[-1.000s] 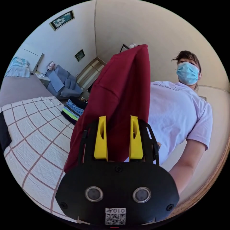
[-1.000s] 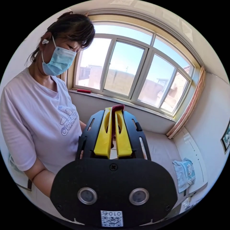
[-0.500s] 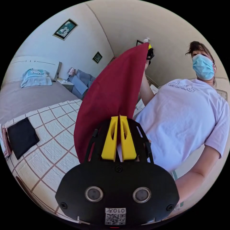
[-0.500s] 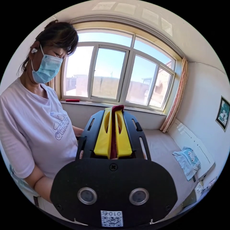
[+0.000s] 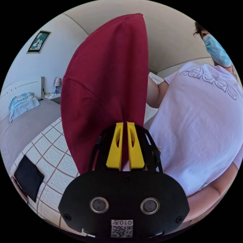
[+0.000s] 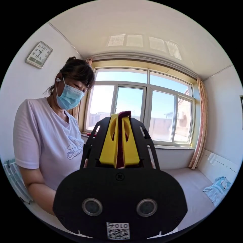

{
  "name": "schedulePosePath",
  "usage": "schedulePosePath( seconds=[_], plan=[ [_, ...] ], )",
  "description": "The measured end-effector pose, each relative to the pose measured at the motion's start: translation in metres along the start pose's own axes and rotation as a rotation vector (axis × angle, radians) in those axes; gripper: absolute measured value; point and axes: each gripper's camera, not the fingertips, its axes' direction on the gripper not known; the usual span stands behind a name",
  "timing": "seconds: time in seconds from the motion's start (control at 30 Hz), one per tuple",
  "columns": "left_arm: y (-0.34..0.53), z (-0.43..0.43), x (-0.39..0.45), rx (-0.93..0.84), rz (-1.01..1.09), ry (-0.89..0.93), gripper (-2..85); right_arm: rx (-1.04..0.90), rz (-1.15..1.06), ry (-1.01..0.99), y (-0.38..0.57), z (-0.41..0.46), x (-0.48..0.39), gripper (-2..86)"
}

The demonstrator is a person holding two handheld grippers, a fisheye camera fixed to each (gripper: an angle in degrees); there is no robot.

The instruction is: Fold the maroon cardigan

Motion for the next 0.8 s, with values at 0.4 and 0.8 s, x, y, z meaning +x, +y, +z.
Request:
schedulePosePath(
  seconds=[0.4,0.8],
  plan=[
    [-0.069,-0.036,-0.01,0.162,0.088,-0.249,11.4,0.127,-0.121,-0.248,-0.001,-0.028,-0.004,1.5],
    [-0.124,0.08,-0.027,0.066,0.208,0.205,2.8,0.052,-0.126,-0.087,0.006,-0.051,0.003,1.4]
  ],
)
